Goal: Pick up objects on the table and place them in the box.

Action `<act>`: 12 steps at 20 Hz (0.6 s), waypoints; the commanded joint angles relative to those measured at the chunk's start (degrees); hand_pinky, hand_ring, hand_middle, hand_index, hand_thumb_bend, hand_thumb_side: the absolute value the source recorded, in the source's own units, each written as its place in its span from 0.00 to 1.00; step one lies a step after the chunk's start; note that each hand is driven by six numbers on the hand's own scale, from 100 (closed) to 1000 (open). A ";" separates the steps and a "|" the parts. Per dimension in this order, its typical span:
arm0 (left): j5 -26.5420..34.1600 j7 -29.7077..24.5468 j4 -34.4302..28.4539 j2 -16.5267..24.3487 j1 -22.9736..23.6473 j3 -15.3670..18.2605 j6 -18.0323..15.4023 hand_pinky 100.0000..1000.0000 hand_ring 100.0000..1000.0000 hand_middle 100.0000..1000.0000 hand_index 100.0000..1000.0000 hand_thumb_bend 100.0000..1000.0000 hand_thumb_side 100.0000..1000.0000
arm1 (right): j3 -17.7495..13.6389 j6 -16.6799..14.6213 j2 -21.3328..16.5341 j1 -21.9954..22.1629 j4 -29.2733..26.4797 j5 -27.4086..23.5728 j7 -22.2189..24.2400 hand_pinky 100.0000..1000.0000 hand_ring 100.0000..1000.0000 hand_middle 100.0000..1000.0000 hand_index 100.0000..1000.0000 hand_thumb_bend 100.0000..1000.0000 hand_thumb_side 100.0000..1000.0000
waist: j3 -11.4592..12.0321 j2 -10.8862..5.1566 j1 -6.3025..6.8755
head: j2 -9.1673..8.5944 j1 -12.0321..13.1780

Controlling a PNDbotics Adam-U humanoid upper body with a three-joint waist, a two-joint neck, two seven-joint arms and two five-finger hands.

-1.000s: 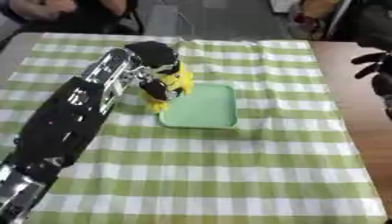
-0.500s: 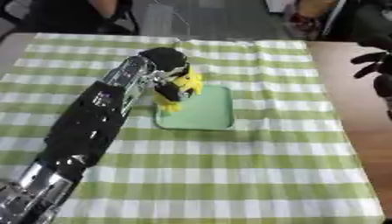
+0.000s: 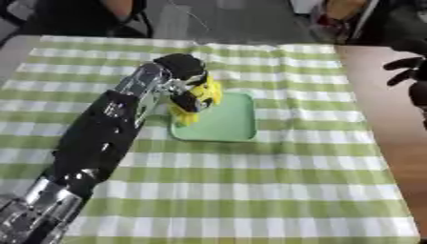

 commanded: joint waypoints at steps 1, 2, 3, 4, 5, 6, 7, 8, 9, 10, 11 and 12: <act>3.05 0.72 -1.16 -0.13 -1.26 0.51 -0.28 0.16 0.00 0.06 0.24 0.00 0.46 | -0.23 -0.03 -0.69 -0.83 -1.11 -0.19 0.11 0.46 0.64 0.78 0.92 0.66 0.99 | -0.02 -0.67 0.03 | -0.98 0.20; 4.25 0.89 -1.23 -0.23 -1.32 0.46 -0.31 0.16 0.00 0.06 0.24 0.00 0.48 | -0.22 -0.03 -0.67 -0.86 -1.12 -0.20 0.11 0.46 0.64 0.78 0.92 0.66 0.99 | -0.03 -0.67 0.02 | -1.00 0.21; 5.25 0.99 -1.36 -0.27 -1.40 0.35 -0.31 0.17 0.00 0.07 0.25 0.00 0.50 | -0.21 -0.04 -0.65 -0.88 -1.14 -0.21 0.10 0.46 0.64 0.78 0.92 0.66 0.99 | -0.04 -0.67 0.01 | -1.01 0.22; 6.00 1.04 -1.52 -0.29 -1.45 0.20 -0.29 0.17 0.00 0.07 0.26 0.00 0.51 | -0.19 -0.05 -0.64 -0.91 -1.16 -0.21 0.11 0.46 0.64 0.78 0.92 0.66 0.99 | -0.07 -0.67 0.00 | -1.04 0.24; 6.49 1.03 -1.68 -0.28 -1.47 0.05 -0.26 0.17 0.00 0.07 0.26 0.00 0.52 | -0.18 -0.05 -0.64 -0.92 -1.17 -0.21 0.12 0.46 0.64 0.78 0.92 0.66 0.99 | -0.08 -0.68 -0.02 | -1.05 0.24; 6.78 0.98 -1.78 -0.24 -1.44 -0.04 -0.22 0.22 0.05 0.12 0.31 0.00 0.54 | -0.19 -0.05 -0.63 -0.93 -1.18 -0.20 0.12 0.46 0.64 0.78 0.92 0.66 0.99 | -0.10 -0.68 -0.02 | -1.09 0.24; 6.95 0.90 -1.82 -0.20 -1.40 -0.07 -0.20 0.24 0.07 0.14 0.32 0.00 0.55 | -0.21 -0.04 -0.63 -0.93 -1.19 -0.20 0.11 0.46 0.64 0.78 0.92 0.66 0.99 | -0.11 -0.69 -0.02 | -1.11 0.23; 7.11 0.82 -1.84 -0.17 -1.34 -0.09 -0.37 0.32 0.20 0.25 0.43 0.09 0.64 | -0.22 -0.03 -0.63 -0.92 -1.20 -0.20 0.10 0.46 0.64 0.78 0.92 0.66 0.99 | -0.11 -0.69 -0.01 | -1.13 0.22; 7.29 0.73 -1.84 -0.13 -1.30 -0.08 -0.68 0.32 0.20 0.25 0.43 0.09 0.64 | -0.23 -0.02 -0.63 -0.90 -1.20 -0.19 0.10 0.46 0.64 0.78 0.92 0.66 0.99 | -0.10 -0.69 0.00 | -1.15 0.19; 7.47 0.63 -1.86 -0.11 -1.29 -0.07 -1.09 0.37 0.29 0.33 0.49 0.39 0.72 | -0.22 -0.02 -0.63 -0.88 -1.19 -0.18 0.12 0.46 0.64 0.78 0.92 0.66 0.99 | -0.09 -0.68 0.01 | -1.14 0.18; 7.68 0.56 -1.90 -0.11 -1.28 -0.05 -1.57 0.40 0.34 0.37 0.53 0.48 0.75 | -0.22 -0.02 -0.62 -0.87 -1.19 -0.18 0.12 0.46 0.64 0.78 0.92 0.66 0.99 | -0.07 -0.68 0.01 | -1.13 0.19; 7.84 0.49 -1.92 -0.10 -1.29 -0.02 -1.96 0.43 0.38 0.40 0.55 0.57 0.77 | -0.23 -0.02 -0.61 -0.87 -1.20 -0.18 0.12 0.46 0.64 0.78 0.92 0.66 0.99 | -0.07 -0.67 0.01 | -1.13 0.19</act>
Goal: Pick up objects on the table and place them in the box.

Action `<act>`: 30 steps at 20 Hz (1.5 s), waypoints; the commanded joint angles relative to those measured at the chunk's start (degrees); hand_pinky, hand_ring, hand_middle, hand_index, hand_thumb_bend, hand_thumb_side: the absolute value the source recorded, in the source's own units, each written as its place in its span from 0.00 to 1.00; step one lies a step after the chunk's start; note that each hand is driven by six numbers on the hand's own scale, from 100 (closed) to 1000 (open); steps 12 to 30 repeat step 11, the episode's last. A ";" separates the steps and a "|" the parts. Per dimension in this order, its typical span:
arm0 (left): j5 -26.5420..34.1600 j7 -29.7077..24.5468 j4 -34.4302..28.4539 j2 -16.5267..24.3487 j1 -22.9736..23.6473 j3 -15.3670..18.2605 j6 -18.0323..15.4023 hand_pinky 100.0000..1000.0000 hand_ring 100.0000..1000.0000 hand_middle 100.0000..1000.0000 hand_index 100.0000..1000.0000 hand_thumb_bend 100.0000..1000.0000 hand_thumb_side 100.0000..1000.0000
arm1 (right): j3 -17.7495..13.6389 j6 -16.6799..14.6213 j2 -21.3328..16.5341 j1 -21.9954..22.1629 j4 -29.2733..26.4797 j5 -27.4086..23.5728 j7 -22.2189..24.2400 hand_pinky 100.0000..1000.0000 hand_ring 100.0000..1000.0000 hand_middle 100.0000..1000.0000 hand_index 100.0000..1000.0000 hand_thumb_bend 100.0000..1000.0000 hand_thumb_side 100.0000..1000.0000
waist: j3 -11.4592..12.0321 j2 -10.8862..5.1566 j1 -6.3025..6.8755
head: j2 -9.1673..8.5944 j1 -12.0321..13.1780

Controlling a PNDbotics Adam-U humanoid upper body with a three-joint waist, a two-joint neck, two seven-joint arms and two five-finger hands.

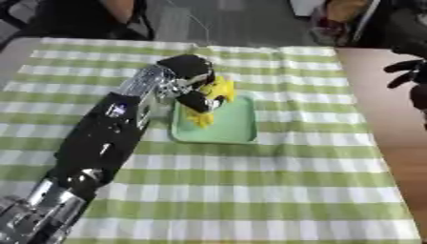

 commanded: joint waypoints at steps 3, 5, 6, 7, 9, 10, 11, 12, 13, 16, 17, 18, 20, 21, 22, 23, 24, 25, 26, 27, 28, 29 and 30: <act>0.71 -0.27 -1.26 0.48 -1.12 0.10 -1.65 0.47 0.42 0.44 0.58 0.64 0.77 | -0.25 0.00 -0.62 -0.83 -1.16 -0.19 0.10 0.46 0.64 0.78 0.92 0.66 0.99 | -0.06 -0.63 -0.02 | -0.67 0.15; 0.38 -0.44 -1.26 0.55 -1.10 0.13 -1.85 0.48 0.43 0.44 0.58 0.65 0.77 | -0.27 0.01 -0.62 -0.81 -1.15 -0.19 0.09 0.46 0.64 0.78 0.92 0.66 0.99 | -0.05 -0.63 -0.02 | -0.68 0.15; 0.20 -0.49 -1.27 0.56 -1.10 0.16 -1.91 0.51 0.44 0.45 0.58 0.65 0.77 | -0.27 0.01 -0.62 -0.81 -1.15 -0.19 0.08 0.46 0.64 0.78 0.92 0.66 0.99 | -0.04 -0.63 -0.01 | -0.68 0.14; 0.02 -0.51 -1.28 0.57 -1.10 0.19 -1.94 0.51 0.44 0.46 0.59 0.65 0.77 | -0.26 0.01 -0.61 -0.80 -1.15 -0.19 0.09 0.46 0.64 0.78 0.92 0.66 0.99 | -0.03 -0.64 -0.01 | -0.70 0.13; -0.35 -0.48 -1.30 0.56 -1.14 0.24 -1.99 0.53 0.46 0.47 0.60 0.65 0.76 | -0.26 0.01 -0.59 -0.79 -1.15 -0.20 0.10 0.46 0.64 0.78 0.92 0.66 0.99 | -0.05 -0.64 -0.01 | -0.73 0.12; -0.58 -0.43 -1.31 0.56 -1.16 0.26 -2.00 0.55 0.48 0.49 0.61 0.66 0.76 | -0.27 0.01 -0.59 -0.78 -1.15 -0.20 0.11 0.46 0.64 0.78 0.92 0.66 0.99 | -0.06 -0.64 -0.01 | -0.75 0.13; -0.93 -0.33 -1.34 0.57 -1.19 0.32 -1.94 0.56 0.49 0.50 0.61 0.66 0.76 | -0.28 0.01 -0.60 -0.78 -1.14 -0.20 0.10 0.46 0.64 0.78 0.92 0.66 0.99 | -0.09 -0.63 -0.01 | -0.78 0.14; -0.93 -0.33 -1.34 0.57 -1.19 0.32 -1.94 0.56 0.49 0.50 0.61 0.66 0.76 | -0.28 0.01 -0.60 -0.78 -1.14 -0.20 0.10 0.46 0.64 0.78 0.92 0.66 0.99 | -0.09 -0.63 -0.01 | -0.78 0.14; -0.93 -0.33 -1.34 0.57 -1.19 0.32 -1.94 0.56 0.49 0.50 0.61 0.66 0.76 | -0.28 0.01 -0.60 -0.78 -1.14 -0.20 0.10 0.46 0.64 0.78 0.92 0.66 0.99 | -0.09 -0.63 -0.01 | -0.78 0.14; -0.93 -0.33 -1.34 0.57 -1.19 0.32 -1.94 0.56 0.49 0.50 0.61 0.66 0.76 | -0.28 0.01 -0.60 -0.78 -1.14 -0.20 0.10 0.46 0.64 0.78 0.92 0.66 0.99 | -0.09 -0.63 -0.01 | -0.78 0.14; -0.93 -0.33 -1.34 0.57 -1.19 0.32 -1.94 0.56 0.49 0.50 0.61 0.66 0.76 | -0.28 0.01 -0.60 -0.78 -1.14 -0.20 0.10 0.46 0.64 0.78 0.92 0.66 0.99 | -0.09 -0.63 -0.01 | -0.78 0.14; -0.93 -0.33 -1.34 0.57 -1.19 0.32 -1.94 0.56 0.49 0.50 0.61 0.66 0.76 | -0.28 0.01 -0.60 -0.78 -1.14 -0.20 0.10 0.46 0.64 0.78 0.92 0.66 0.99 | -0.09 -0.63 -0.01 | -0.78 0.14; -0.93 -0.33 -1.34 0.57 -1.19 0.32 -1.94 0.56 0.49 0.50 0.61 0.66 0.76 | -0.28 0.01 -0.60 -0.78 -1.14 -0.20 0.10 0.46 0.64 0.78 0.92 0.66 0.99 | -0.09 -0.63 -0.01 | -0.78 0.14; -0.93 -0.33 -1.34 0.57 -1.19 0.32 -1.94 0.56 0.49 0.50 0.61 0.66 0.76 | -0.28 0.01 -0.60 -0.78 -1.14 -0.20 0.10 0.46 0.64 0.78 0.92 0.66 0.99 | -0.09 -0.63 -0.01 | -0.78 0.14; -0.93 -0.33 -1.34 0.57 -1.19 0.32 -1.94 0.56 0.49 0.50 0.61 0.66 0.76 | -0.28 0.01 -0.60 -0.78 -1.14 -0.20 0.10 0.46 0.64 0.78 0.92 0.66 0.99 | -0.09 -0.63 -0.01 | -0.78 0.14; -0.93 -0.33 -1.34 0.57 -1.19 0.32 -1.94 0.56 0.49 0.50 0.61 0.66 0.76 | -0.28 0.01 -0.60 -0.78 -1.14 -0.20 0.10 0.46 0.64 0.78 0.92 0.66 0.99 | -0.09 -0.63 -0.01 | -0.78 0.14; -0.93 -0.33 -1.34 0.57 -1.19 0.32 -1.94 0.56 0.49 0.50 0.61 0.66 0.76 | -0.28 0.01 -0.60 -0.78 -1.14 -0.20 0.10 0.46 0.64 0.78 0.92 0.66 0.99 | -0.09 -0.63 -0.01 | -0.78 0.14; -0.93 -0.33 -1.34 0.57 -1.19 0.32 -1.94 0.56 0.49 0.50 0.61 0.66 0.76 | -0.28 0.01 -0.60 -0.78 -1.14 -0.20 0.10 0.46 0.64 0.78 0.92 0.66 0.99 | -0.09 -0.63 -0.01 | -0.78 0.14; -0.93 -0.33 -1.34 0.57 -1.19 0.32 -1.94 0.56 0.49 0.50 0.61 0.66 0.76 | -0.28 0.01 -0.60 -0.78 -1.14 -0.20 0.10 0.46 0.64 0.78 0.92 0.66 0.99 | -0.09 -0.63 -0.01 | -0.78 0.14; -0.93 -0.33 -1.34 0.57 -1.19 0.32 -1.94 0.56 0.49 0.50 0.61 0.66 0.76 | -0.28 0.01 -0.60 -0.78 -1.14 -0.20 0.10 0.46 0.64 0.78 0.92 0.66 0.99 | -0.09 -0.63 -0.01 | -0.78 0.14; -0.93 -0.33 -1.34 0.57 -1.19 0.32 -1.94 0.56 0.49 0.50 0.61 0.66 0.76 | -0.28 0.01 -0.60 -0.78 -1.14 -0.20 0.10 0.46 0.64 0.78 0.92 0.66 0.99 | -0.09 -0.63 -0.01 | -0.78 0.14; -0.93 -0.33 -1.34 0.57 -1.19 0.32 -1.94 0.56 0.49 0.50 0.61 0.66 0.76 | -0.28 0.01 -0.60 -0.78 -1.14 -0.20 0.10 0.46 0.64 0.78 0.92 0.66 0.99 | -0.09 -0.63 -0.01 | -0.78 0.14; -0.93 -0.33 -1.34 0.57 -1.19 0.32 -1.94 0.56 0.49 0.50 0.61 0.66 0.76 | -0.28 0.01 -0.60 -0.78 -1.14 -0.20 0.10 0.46 0.64 0.78 0.92 0.66 0.99 | -0.09 -0.63 -0.01 | -0.78 0.14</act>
